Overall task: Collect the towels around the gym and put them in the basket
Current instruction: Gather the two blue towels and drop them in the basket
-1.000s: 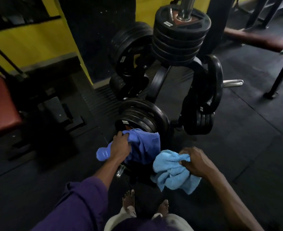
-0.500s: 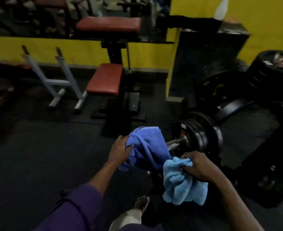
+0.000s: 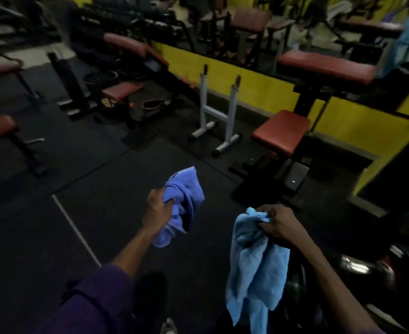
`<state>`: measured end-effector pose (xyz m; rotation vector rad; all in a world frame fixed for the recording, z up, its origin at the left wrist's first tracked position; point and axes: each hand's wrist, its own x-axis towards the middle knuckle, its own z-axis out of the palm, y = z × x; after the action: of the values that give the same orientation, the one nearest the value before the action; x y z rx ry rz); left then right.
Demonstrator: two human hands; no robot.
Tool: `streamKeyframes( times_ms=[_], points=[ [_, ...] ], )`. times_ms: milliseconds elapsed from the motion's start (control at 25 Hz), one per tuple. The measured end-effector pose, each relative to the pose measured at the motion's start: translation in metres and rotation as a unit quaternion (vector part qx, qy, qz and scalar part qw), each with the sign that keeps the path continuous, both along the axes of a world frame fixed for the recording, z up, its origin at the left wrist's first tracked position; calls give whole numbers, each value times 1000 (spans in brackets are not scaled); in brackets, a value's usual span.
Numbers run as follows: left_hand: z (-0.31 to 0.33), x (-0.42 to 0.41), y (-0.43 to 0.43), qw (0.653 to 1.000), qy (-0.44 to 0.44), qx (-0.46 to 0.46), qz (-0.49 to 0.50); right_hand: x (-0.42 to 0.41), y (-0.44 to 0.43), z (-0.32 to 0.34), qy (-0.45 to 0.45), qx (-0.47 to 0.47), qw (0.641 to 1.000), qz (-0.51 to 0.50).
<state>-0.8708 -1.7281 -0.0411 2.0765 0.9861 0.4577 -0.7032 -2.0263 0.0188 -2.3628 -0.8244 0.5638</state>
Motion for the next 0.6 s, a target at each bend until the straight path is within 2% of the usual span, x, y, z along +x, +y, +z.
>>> streamKeyframes(
  times_ms=[120, 400, 600],
  points=[
    [-4, -48, 67, 996, -7, 27, 82, -3, 91, 0, -25, 9, 999, 43],
    [-4, -133, 223, 985, -11, 50, 166, -23, 303, 6, -105, 21, 984, 142],
    [-1, -158, 315, 978, -12, 66, 198, -31, 432, 17, -116, 94, 978, 148]
  ],
)
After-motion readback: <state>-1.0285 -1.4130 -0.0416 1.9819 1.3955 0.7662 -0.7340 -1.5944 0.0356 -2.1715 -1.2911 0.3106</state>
